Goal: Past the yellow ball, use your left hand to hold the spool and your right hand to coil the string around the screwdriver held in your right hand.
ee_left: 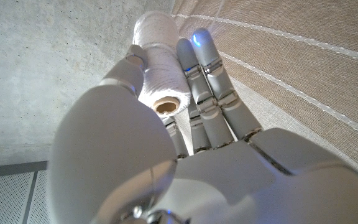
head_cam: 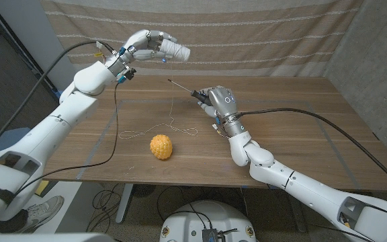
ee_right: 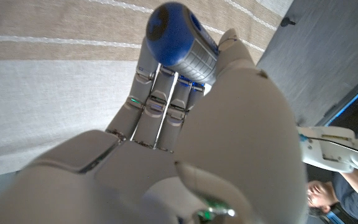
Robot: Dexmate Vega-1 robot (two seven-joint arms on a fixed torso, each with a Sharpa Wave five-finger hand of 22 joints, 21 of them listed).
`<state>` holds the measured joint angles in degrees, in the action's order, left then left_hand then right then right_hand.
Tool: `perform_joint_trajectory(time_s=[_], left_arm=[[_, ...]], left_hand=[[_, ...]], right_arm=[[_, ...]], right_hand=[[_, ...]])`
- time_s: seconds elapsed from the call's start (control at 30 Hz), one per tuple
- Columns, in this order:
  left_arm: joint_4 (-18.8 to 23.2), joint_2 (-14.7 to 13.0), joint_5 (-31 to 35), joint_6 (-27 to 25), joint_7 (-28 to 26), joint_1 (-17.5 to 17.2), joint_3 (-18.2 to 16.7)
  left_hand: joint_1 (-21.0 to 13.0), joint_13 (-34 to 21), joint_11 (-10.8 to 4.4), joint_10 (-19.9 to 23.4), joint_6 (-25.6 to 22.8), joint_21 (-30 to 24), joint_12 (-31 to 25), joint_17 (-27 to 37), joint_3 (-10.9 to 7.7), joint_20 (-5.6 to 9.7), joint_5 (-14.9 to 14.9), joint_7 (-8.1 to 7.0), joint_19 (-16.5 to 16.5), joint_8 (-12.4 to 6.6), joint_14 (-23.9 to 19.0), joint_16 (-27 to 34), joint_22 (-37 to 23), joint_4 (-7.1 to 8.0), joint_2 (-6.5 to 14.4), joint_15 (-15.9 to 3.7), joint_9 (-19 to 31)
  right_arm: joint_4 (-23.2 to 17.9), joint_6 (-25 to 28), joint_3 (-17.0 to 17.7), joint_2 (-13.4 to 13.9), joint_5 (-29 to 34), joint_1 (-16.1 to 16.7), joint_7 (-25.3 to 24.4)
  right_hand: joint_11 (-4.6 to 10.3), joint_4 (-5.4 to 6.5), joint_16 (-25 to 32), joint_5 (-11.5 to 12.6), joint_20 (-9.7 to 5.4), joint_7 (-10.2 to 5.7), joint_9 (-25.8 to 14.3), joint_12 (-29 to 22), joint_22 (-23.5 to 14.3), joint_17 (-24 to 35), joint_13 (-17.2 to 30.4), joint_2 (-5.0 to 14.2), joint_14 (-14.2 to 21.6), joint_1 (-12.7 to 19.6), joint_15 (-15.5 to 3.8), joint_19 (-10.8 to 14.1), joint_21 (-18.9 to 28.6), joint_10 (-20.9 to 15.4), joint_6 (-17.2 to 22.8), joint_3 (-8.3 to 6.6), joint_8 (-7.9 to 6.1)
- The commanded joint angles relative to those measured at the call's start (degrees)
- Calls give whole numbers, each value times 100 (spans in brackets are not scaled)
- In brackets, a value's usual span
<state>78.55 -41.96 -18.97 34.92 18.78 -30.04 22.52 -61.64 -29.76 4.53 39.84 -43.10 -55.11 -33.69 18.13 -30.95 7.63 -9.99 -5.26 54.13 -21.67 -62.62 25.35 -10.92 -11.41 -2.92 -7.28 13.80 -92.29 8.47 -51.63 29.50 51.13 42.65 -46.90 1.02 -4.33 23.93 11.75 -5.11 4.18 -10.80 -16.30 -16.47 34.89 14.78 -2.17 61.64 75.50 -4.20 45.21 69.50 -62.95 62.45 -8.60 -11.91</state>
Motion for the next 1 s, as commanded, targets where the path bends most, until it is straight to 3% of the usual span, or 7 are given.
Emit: perform_joint_trajectory(time_s=[0.03,0.2,0.47,0.73,0.87,1.0], left_arm=[[-224,235,206,-94,-59,243,180],[71,90,478,-160,-347,134,91],[605,-243,693,-390,-734,-255,-143],[1823,-871,1427,-1097,-1501,-929,-660],[2091,-1009,1272,-1176,-1501,-1124,-848],[2009,-972,731,-931,-1121,-1091,-839]], left_hand=[[-1083,-20,-684,747,-879,-47,17,-3,-151,419,-38,885,-28,-9,-389,-29,-5,198,990,-589,14],[-1094,-22,-688,756,-879,-71,37,-15,-139,418,-39,882,-33,0,-397,-43,-1,197,985,-589,12],[-1106,-42,-681,780,-884,-100,46,-21,-125,415,-39,878,-39,9,-414,-51,3,199,984,-588,11],[-1127,-64,-681,768,-889,-128,68,-18,-115,417,-38,882,-45,18,-440,-50,7,193,980,-593,11],[-1140,-56,-685,780,-886,-146,85,-32,-109,417,-37,876,-45,25,-439,-65,9,190,979,-593,11],[-1149,-61,-689,783,-874,-161,96,-49,-104,420,-35,875,-45,35,-439,-80,9,191,982,-593,11]], right_arm=[[-183,-491,-157,75,386,-106,-26],[-50,-348,73,-37,238,-23,-204],[-171,117,436,55,109,231,-377],[29,299,512,80,-5,230,-344],[180,363,495,57,-57,161,-288],[387,336,421,8,-121,42,-223]], right_hand=[[11,-306,-20,55,-705,-458,-22,16,5,15,18,760,710,809,-818,-49,42,-7,662,-339,-17],[16,-306,-27,58,-704,-478,-23,26,24,15,25,761,711,815,-822,-61,63,-11,665,-337,-14],[6,-304,-36,63,-705,-471,-23,38,58,17,32,763,716,820,-818,-75,103,-37,673,-332,-11],[20,-300,-46,67,-706,-465,-24,63,96,19,46,764,722,822,-815,-94,144,-29,672,-324,-4],[16,-299,-50,68,-707,-466,-24,66,108,20,52,763,721,822,-813,-98,156,-36,677,-321,-4],[5,-300,-54,70,-707,-463,-24,74,121,21,56,765,723,827,-815,-103,171,-36,688,-321,-6]])
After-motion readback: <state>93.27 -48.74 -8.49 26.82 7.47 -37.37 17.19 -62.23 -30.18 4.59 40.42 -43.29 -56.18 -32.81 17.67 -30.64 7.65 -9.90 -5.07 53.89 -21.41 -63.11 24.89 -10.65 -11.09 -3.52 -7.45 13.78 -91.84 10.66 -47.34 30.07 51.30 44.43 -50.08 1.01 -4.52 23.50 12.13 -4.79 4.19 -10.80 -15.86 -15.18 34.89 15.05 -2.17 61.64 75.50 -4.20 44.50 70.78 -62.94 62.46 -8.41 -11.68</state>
